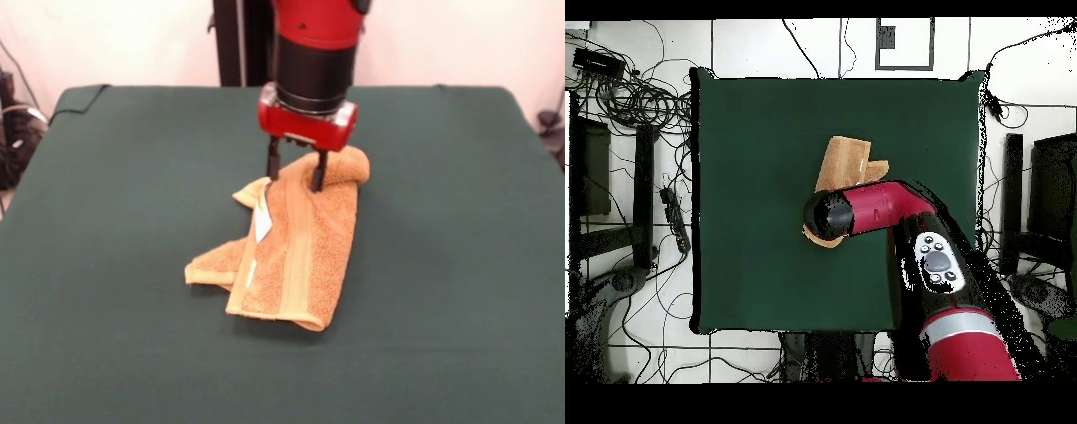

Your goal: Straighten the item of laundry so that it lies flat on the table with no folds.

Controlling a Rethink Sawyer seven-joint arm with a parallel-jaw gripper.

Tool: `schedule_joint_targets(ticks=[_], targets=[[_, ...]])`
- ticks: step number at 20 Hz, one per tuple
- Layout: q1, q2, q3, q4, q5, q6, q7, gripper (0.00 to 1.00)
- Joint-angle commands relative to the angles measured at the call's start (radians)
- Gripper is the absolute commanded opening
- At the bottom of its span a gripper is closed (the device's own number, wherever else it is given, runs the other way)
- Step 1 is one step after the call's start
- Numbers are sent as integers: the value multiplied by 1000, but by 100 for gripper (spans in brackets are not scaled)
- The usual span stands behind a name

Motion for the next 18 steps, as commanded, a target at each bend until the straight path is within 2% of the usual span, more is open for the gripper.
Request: schedule_joint_targets(ticks=[1,6,10,18], targets=[[132,69,-49,24,-53,30,66,100],[165,37,-99,16,-41,108,44,100],[150,2,-101,26,-3,129,8,100],[-7,-19,13,-8,93,198,-144,100]])
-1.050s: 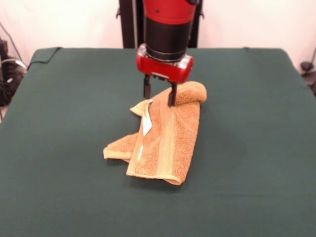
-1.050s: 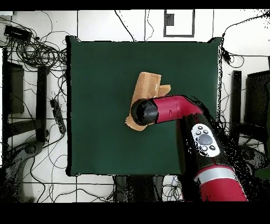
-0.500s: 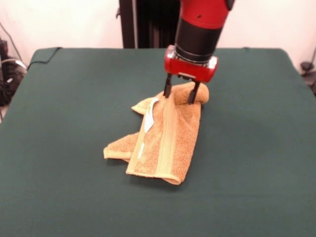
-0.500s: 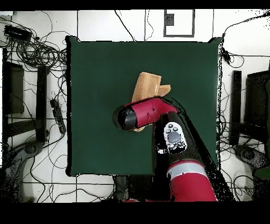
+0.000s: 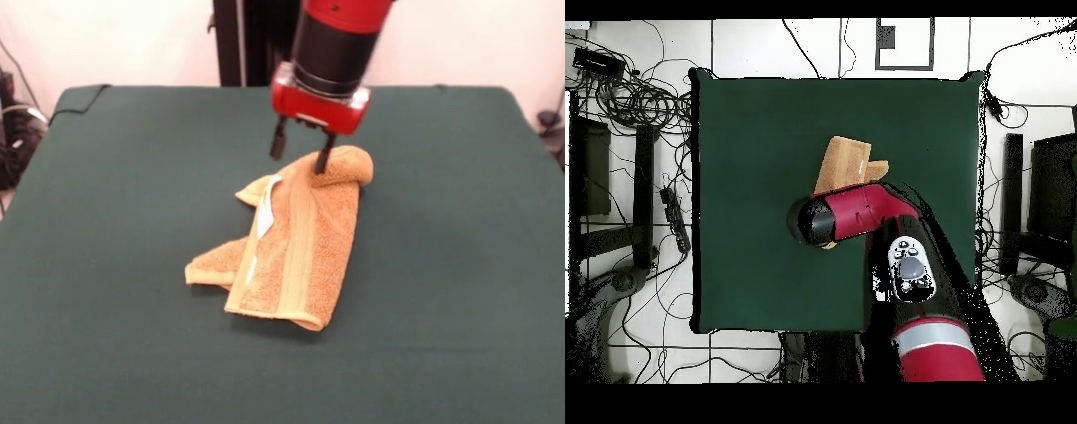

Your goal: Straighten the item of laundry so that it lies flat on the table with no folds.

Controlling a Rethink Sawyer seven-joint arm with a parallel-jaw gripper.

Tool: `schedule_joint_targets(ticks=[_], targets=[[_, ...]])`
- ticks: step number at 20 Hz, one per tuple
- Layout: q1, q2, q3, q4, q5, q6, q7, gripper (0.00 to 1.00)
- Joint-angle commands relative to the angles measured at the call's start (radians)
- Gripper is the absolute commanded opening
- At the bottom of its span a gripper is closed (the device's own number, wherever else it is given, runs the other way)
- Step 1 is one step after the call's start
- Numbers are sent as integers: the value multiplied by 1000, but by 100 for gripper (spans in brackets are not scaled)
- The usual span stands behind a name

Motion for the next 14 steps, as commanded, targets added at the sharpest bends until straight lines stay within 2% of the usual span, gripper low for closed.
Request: schedule_joint_targets(ticks=[1,8,14], targets=[[-98,6,109,-15,85,162,-158,100],[-93,-18,116,-82,53,219,-178,100],[-64,4,97,-73,14,148,-109,100]])
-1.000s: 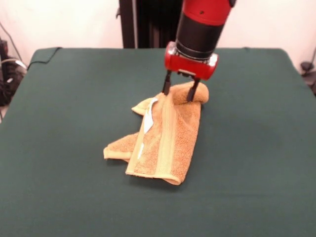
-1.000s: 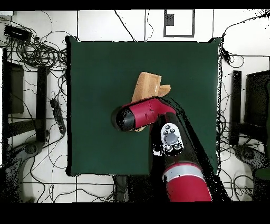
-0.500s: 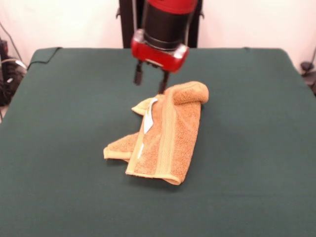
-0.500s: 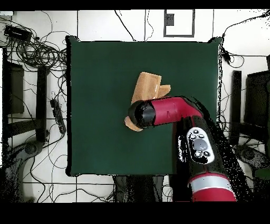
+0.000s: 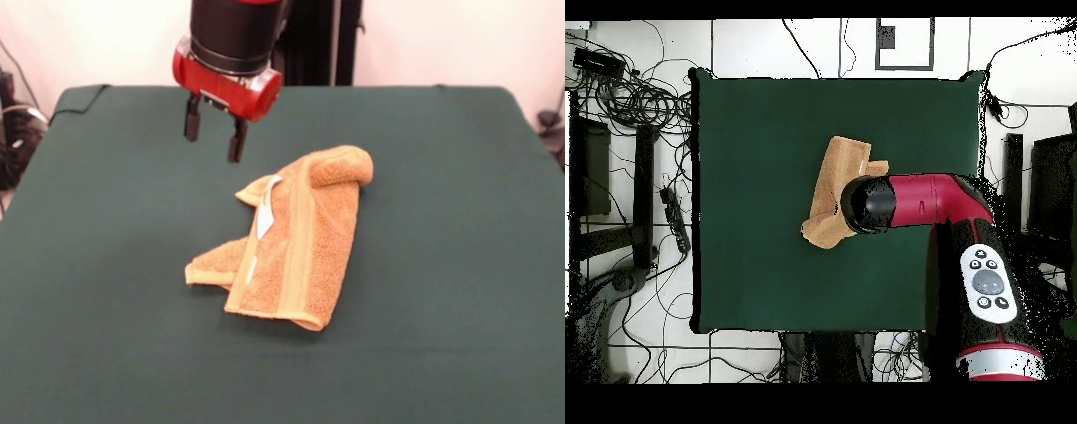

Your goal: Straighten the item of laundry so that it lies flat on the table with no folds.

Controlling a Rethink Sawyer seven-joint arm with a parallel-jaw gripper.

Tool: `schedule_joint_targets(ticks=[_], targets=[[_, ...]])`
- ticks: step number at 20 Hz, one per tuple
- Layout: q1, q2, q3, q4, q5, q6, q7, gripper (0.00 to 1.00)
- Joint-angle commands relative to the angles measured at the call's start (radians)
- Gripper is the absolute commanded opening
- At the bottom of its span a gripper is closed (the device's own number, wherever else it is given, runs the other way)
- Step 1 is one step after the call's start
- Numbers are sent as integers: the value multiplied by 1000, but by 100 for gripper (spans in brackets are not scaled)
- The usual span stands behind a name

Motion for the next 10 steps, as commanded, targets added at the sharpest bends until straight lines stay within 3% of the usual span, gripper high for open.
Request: schedule_joint_targets(ticks=[1,10], targets=[[67,48,90,15,-12,20,-95,100],[117,65,53,32,-34,-32,-28,100]])
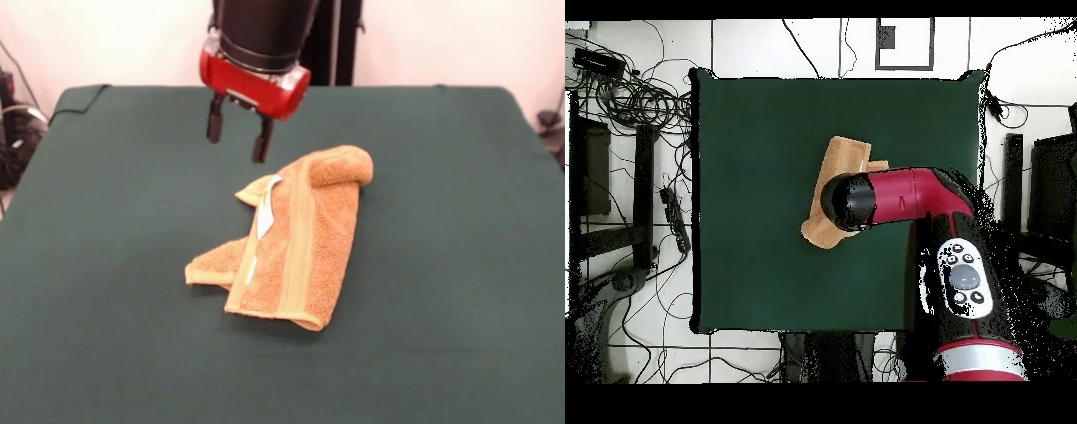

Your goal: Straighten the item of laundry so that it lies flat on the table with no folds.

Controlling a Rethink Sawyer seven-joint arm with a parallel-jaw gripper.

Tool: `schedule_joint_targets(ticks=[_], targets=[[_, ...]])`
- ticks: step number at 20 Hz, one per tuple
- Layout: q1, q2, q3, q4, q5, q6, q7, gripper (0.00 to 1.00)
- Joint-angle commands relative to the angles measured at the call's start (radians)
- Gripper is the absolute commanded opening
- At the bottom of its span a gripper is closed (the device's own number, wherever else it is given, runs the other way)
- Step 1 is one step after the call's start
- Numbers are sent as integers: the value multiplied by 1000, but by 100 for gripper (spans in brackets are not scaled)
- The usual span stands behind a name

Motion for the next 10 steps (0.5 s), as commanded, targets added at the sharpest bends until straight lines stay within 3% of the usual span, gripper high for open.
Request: schedule_joint_targets(ticks=[1,10], targets=[[64,79,52,35,-32,-39,-26,100],[63,170,49,22,-48,-115,-17,100]])
